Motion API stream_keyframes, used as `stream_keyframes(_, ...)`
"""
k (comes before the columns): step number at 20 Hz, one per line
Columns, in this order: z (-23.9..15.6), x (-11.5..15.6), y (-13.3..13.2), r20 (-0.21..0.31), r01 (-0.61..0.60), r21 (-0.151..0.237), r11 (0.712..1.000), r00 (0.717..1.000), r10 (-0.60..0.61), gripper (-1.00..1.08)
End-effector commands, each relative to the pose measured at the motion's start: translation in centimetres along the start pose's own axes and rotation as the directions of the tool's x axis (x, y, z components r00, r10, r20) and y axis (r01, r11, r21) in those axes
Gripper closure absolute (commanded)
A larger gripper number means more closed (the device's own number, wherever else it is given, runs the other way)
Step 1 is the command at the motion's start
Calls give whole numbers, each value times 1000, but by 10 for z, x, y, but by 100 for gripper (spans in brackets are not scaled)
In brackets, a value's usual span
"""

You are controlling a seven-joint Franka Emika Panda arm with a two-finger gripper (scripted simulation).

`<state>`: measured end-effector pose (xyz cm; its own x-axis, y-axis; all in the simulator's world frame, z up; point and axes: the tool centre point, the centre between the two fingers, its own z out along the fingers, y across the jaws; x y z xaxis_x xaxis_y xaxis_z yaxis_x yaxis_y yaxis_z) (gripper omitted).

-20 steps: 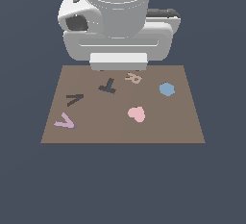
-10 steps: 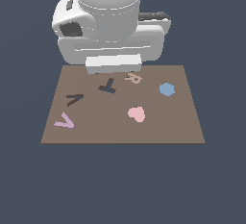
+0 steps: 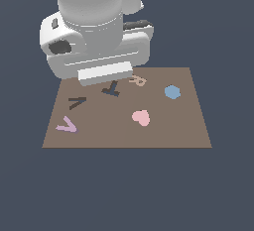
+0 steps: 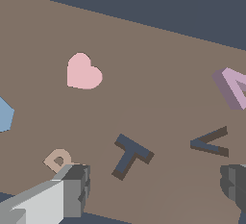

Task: Insert a designated object into the corresponding slot on a board.

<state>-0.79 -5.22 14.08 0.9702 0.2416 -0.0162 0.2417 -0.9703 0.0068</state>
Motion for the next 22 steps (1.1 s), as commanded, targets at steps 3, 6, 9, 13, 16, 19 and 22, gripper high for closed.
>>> stream_keyframes(3,12,0,21,-2,110,0,994,994,-110,-92)
stream_keyframes(6,21,3,37,-4,195,0,981,981,-195,-92)
stream_keyframes(9,31,7,53,-6,282,-1,959,959,-282,-92)
stream_keyframes(13,44,15,76,-9,399,-2,917,917,-399,-92)
stream_keyframes(16,54,22,90,-11,478,-3,878,878,-478,-92)
stream_keyframes(19,62,31,103,-12,547,-4,837,837,-547,-92)
stream_keyframes(22,70,39,114,-14,604,-5,797,797,-604,-92)
